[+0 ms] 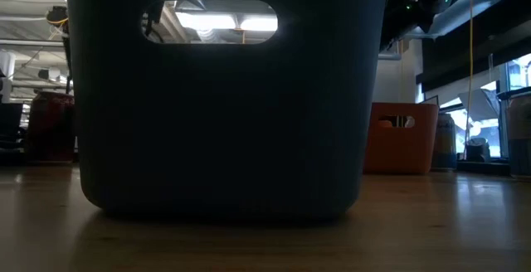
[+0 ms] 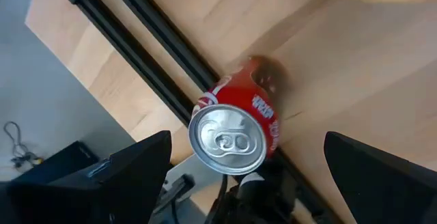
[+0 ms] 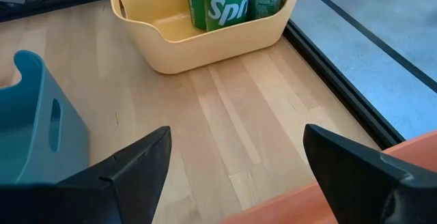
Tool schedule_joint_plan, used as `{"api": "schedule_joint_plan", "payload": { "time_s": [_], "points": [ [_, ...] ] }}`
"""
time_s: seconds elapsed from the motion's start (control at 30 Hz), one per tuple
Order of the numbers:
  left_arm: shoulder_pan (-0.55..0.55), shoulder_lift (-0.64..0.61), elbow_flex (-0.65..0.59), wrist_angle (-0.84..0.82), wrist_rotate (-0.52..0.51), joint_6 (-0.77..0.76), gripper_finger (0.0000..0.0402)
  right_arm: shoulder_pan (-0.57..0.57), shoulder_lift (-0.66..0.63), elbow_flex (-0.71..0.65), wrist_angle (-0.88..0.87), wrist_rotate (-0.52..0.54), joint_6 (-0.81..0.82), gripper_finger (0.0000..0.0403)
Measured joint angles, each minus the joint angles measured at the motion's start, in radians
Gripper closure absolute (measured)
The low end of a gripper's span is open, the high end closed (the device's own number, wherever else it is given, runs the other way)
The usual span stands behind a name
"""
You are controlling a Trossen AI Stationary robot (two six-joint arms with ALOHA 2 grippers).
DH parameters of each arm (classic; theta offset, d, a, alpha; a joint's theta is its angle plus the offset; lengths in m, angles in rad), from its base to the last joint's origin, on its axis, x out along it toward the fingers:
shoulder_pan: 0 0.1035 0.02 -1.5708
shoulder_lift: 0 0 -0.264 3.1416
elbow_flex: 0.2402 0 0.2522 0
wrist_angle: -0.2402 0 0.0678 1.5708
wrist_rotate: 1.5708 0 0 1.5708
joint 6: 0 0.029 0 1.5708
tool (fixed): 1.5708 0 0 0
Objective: Sort soda cans
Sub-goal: Put the red soda can into the blue bin
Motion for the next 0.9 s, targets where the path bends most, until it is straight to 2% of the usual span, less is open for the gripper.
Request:
{"api": "schedule_joint_plan", "payload": {
  "time_s": [0.27,0.67,0.9],
  "points": [
    [0.072,0.000,-0.079,0.005,0.048,0.079,0.0031,0.000,0.000,0.000,0.001,0.000,0.008,0.0072],
    [0.154,0.000,-0.217,0.095,0.053,0.161,0.0031,0.000,0.000,0.000,0.001,0.000,0.018,0.0072],
    [0.164,0.000,-0.231,0.099,0.060,0.163,0.0032,0.000,0.000,0.000,0.001,0.000,0.018,0.0072]
  ]
}}
